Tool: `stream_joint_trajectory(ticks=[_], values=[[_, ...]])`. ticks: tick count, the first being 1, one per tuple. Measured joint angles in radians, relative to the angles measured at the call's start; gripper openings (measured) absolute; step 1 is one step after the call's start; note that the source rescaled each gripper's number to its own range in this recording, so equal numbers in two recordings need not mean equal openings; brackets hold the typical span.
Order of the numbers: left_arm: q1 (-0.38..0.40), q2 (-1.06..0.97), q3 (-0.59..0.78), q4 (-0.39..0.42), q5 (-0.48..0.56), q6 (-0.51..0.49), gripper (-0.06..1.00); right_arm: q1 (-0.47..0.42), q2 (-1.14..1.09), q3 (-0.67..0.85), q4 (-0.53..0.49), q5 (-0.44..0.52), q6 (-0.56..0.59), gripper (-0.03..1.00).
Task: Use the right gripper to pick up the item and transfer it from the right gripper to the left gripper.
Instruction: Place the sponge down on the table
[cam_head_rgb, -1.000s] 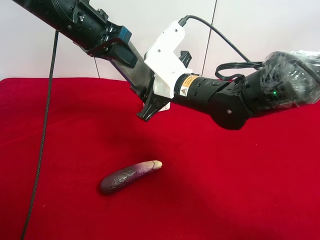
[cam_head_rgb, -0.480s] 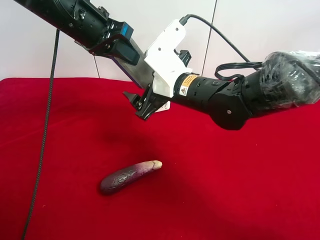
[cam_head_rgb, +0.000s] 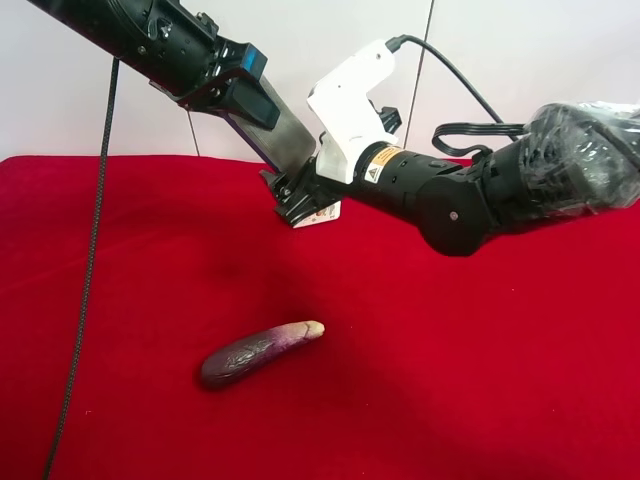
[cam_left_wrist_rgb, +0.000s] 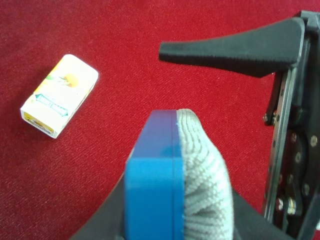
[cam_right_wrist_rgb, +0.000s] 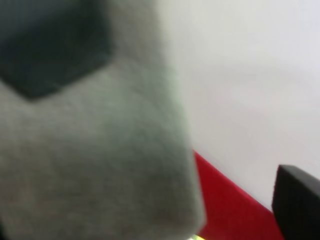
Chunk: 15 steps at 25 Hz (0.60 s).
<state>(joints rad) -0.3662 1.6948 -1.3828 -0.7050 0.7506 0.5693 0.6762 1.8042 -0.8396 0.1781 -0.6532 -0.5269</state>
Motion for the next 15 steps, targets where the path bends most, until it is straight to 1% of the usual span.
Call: stream_joint_trajectory(ticks=[3,6,15], values=[[0.000,0.000,0.000,-0.002,-0.006,0.000,0.01,0.000,0.000,0.000,0.057,0.000,0.001,0.86],[0.000,0.000,0.000,-0.008,-0.016,0.000,0.01,0.000,0.000,0.000,0.089,0.000,0.001,0.86],[0.000,0.000,0.000,-0.009,-0.017,0.000,0.01,0.000,0.000,0.000,0.098,0.000,0.001,0.86]])
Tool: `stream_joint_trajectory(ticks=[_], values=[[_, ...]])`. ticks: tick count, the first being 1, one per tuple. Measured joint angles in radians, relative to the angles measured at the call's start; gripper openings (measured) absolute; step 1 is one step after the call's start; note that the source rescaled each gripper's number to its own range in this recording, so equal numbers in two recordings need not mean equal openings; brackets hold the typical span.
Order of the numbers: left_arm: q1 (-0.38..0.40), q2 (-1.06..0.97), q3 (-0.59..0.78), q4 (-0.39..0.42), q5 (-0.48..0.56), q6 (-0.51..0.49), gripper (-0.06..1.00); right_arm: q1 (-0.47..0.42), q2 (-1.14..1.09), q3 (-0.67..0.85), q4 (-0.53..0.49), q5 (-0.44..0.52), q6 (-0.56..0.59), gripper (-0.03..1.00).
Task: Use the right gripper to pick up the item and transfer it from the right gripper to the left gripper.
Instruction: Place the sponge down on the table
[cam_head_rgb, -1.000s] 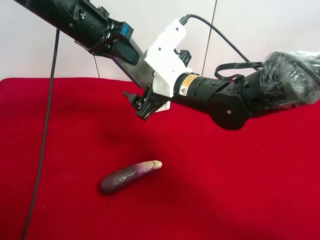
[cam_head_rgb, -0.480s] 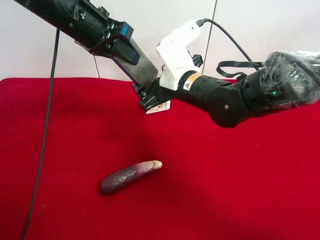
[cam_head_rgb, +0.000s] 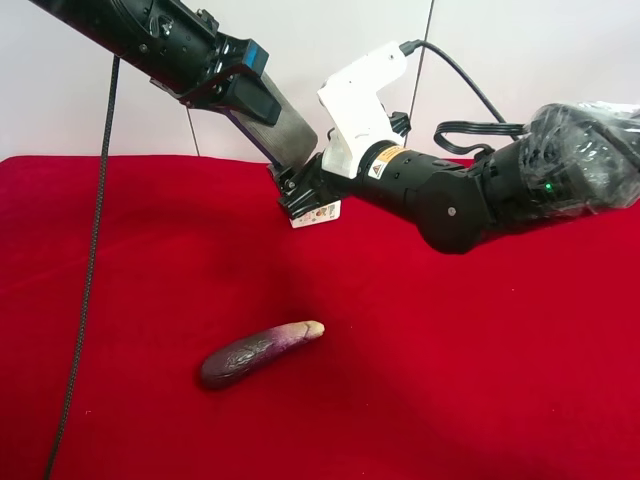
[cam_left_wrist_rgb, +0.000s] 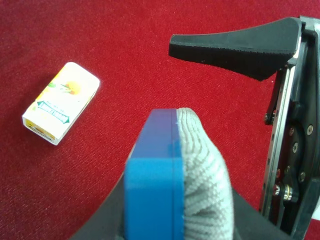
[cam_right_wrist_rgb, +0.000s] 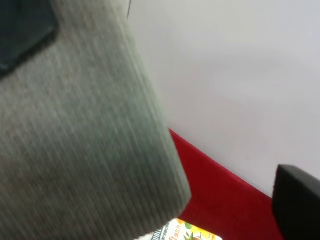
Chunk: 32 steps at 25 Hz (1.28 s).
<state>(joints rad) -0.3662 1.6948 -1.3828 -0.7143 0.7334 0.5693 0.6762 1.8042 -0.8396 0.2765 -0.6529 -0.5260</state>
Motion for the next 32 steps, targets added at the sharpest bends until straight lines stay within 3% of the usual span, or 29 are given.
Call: stream_joint_trajectory(ticks=[6,10,17,24,29,32], values=[[0.000,0.000,0.000,0.000,0.002,0.000,0.01,0.006,0.000,0.000,-0.020,0.000,0.014,0.86],[0.000,0.000,0.000,0.000,0.002,0.000,0.01,0.015,0.000,0.000,-0.029,-0.001,0.015,0.98],[0.000,0.000,0.000,0.000,0.002,0.000,0.01,0.015,-0.014,0.001,-0.026,0.002,0.015,0.99],[0.000,0.000,0.000,0.000,0.002,0.000,0.01,0.015,-0.176,0.129,-0.022,0.003,0.016,1.00],[0.000,0.000,0.000,0.000,0.002,0.000,0.01,0.015,-0.367,0.259,-0.020,0.111,0.025,1.00],[0.000,0.000,0.000,0.000,0.002,0.000,0.01,0.016,-0.523,0.308,0.022,0.278,0.025,1.00]])
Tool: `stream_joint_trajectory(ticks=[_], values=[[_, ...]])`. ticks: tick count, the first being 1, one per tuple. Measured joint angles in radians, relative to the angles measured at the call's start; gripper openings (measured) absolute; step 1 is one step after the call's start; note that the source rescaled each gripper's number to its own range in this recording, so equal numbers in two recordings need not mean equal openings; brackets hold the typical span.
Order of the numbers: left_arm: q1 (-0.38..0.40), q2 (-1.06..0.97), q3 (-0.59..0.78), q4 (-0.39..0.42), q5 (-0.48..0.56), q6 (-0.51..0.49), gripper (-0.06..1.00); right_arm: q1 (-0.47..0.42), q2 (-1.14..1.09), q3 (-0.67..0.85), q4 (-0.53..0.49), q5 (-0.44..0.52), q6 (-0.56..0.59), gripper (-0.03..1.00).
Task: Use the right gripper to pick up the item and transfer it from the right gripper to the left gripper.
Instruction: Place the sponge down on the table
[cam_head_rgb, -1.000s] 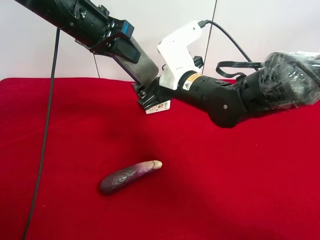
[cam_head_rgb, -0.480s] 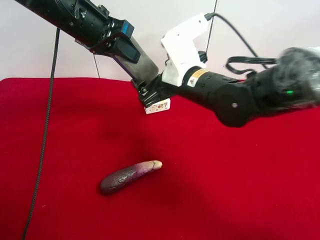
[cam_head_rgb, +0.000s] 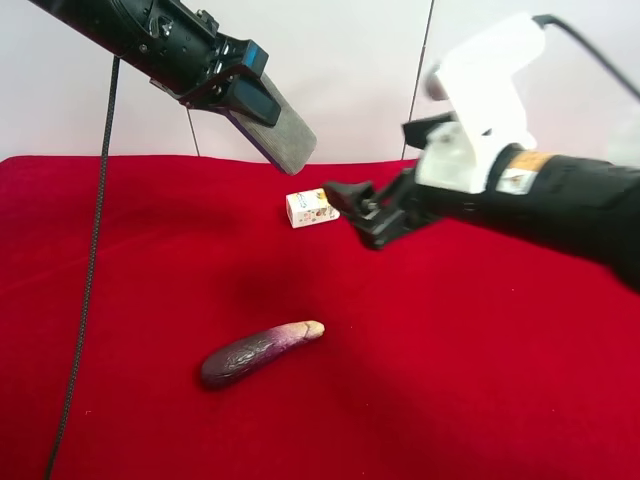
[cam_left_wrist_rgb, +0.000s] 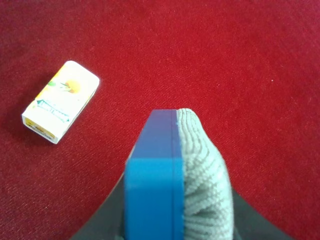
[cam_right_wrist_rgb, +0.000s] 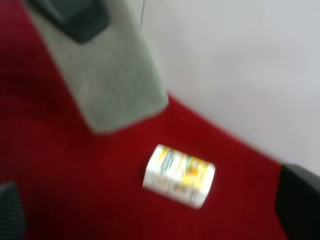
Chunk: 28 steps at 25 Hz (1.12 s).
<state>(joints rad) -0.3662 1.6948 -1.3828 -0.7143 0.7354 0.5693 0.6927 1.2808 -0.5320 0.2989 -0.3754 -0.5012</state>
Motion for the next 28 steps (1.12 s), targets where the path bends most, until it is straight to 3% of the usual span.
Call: stream_joint_trajectory(ticks=[4,11,14,19,20,24,28], values=[[0.000,0.000,0.000,0.000,0.000,0.000,0.01,0.000,-0.229,0.005,0.095,0.234,-0.012,1.00],[-0.001,0.000,0.000,0.000,0.000,0.000,0.01,-0.060,-0.596,0.005,0.112,0.667,0.038,1.00],[-0.001,0.000,0.000,0.000,0.000,0.000,0.01,-0.106,-0.718,0.005,0.051,0.854,0.171,1.00],[-0.001,0.000,0.000,0.000,0.000,0.000,0.01,-0.146,-0.828,-0.042,-0.141,1.180,0.415,1.00],[-0.001,0.000,0.000,0.000,0.000,0.000,0.01,-0.146,-0.859,-0.069,-0.188,1.287,0.456,1.00],[-0.001,0.000,0.000,0.000,0.000,0.000,0.01,-0.146,-0.936,-0.076,-0.232,1.400,0.452,1.00],[-0.001,0.000,0.000,0.000,0.000,0.000,0.01,-0.146,-1.058,-0.077,-0.215,1.451,0.407,1.00]])
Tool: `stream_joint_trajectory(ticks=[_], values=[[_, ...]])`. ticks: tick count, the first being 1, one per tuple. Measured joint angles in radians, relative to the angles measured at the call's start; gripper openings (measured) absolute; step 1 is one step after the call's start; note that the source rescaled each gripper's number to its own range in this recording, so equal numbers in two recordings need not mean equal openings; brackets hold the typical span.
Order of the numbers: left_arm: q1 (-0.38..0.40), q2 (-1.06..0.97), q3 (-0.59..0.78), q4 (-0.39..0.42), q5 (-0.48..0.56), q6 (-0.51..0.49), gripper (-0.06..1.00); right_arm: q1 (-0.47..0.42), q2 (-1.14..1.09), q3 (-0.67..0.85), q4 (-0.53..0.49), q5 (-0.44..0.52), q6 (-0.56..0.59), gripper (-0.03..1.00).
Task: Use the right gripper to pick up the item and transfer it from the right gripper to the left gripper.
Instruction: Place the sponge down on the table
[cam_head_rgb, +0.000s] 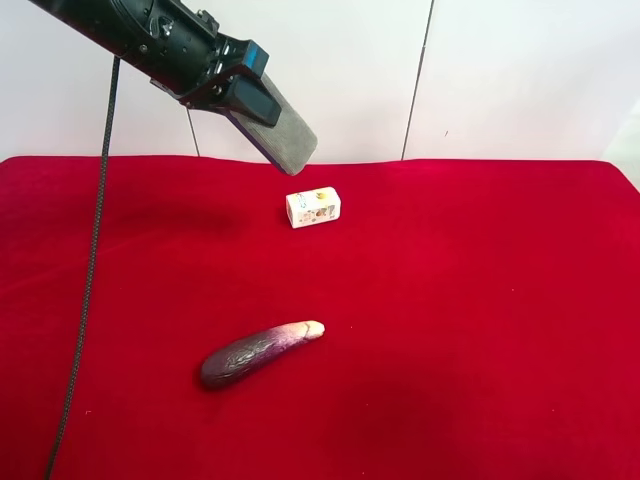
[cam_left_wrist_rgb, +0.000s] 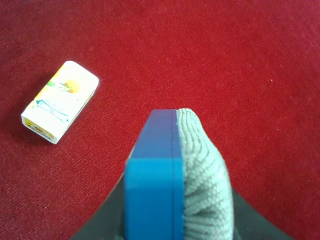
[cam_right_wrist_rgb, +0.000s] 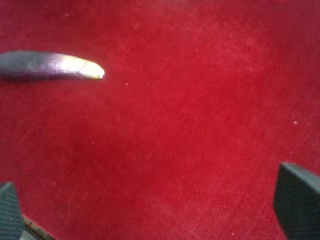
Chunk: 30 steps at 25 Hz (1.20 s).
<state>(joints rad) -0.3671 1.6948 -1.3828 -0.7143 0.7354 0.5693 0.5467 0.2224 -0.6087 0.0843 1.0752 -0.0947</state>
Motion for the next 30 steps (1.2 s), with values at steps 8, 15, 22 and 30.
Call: stream_joint_trajectory(ticks=[8,15,22,30], values=[[0.000,0.000,0.000,0.000,0.000,0.000,0.01,0.000,-0.224,0.093,0.029,-0.004,-0.032,1.00],[0.000,0.000,0.000,0.000,-0.001,0.000,0.01,0.001,-0.224,0.125,0.023,-0.004,-0.039,1.00],[0.000,0.000,0.000,0.000,-0.002,0.000,0.01,-0.004,-0.224,0.125,0.023,-0.004,-0.041,1.00],[0.000,0.000,0.000,0.000,-0.010,0.000,0.01,-0.272,-0.224,0.126,0.033,-0.003,-0.075,1.00]])
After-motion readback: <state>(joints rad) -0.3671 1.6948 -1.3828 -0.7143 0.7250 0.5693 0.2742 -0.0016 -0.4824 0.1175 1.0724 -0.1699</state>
